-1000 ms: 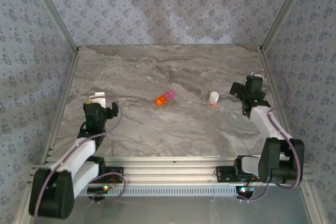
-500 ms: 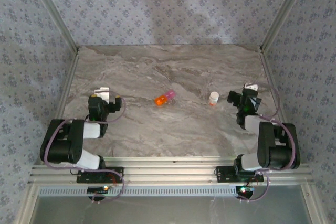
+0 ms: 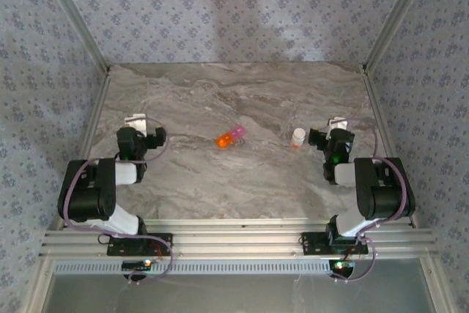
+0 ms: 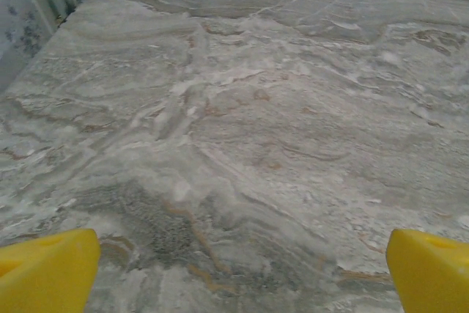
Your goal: Sort the pills into containers
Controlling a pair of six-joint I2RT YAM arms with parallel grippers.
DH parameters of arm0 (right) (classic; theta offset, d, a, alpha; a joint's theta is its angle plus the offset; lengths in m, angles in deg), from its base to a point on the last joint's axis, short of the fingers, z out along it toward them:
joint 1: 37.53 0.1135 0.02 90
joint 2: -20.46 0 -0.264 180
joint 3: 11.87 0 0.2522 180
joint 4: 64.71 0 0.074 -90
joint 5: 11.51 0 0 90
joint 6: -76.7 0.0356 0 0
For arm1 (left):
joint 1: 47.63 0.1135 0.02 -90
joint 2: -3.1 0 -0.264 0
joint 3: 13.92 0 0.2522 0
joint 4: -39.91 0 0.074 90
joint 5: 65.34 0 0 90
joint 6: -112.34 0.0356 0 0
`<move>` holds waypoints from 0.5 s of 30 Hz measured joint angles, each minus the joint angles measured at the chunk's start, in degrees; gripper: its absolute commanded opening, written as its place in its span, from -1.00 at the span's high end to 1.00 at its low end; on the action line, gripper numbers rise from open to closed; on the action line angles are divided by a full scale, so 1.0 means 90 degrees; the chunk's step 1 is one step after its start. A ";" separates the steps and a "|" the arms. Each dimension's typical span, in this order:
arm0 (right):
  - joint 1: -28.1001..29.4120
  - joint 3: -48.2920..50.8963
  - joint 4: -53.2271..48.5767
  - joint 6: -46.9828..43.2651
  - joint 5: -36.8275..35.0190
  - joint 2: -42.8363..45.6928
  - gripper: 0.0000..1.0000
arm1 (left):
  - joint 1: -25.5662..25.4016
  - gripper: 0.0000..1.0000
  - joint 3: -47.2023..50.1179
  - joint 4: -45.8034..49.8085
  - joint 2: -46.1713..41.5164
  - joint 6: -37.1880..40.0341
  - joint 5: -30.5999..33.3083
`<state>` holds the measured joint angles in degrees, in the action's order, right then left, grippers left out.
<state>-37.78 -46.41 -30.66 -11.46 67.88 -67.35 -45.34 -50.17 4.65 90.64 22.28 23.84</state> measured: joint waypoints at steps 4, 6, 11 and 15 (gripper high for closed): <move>-0.0029 0.0000 0.0058 -0.0002 0.0041 0.0000 -1.00 | 0.0027 -1.00 -0.0012 0.0143 0.0012 -0.0078 -0.0005; -0.0027 0.0000 0.0097 -0.0002 0.0044 0.0000 -1.00 | 0.0027 -1.00 -0.0012 0.0146 0.0039 -0.0100 -0.0005; 0.0024 0.0000 0.0185 -0.0049 0.0027 0.0000 -1.00 | 0.0024 -1.00 -0.0012 0.0160 0.0049 -0.0117 -0.0007; 0.0044 0.0000 0.0197 -0.0097 0.0041 0.0000 -1.00 | 0.0024 -1.00 -0.0012 0.0160 0.0049 -0.0117 -0.0027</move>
<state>-37.39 -46.41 -28.89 -12.33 68.25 -67.35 -45.13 -50.27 6.10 91.08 21.23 23.60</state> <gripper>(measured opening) 0.998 0.997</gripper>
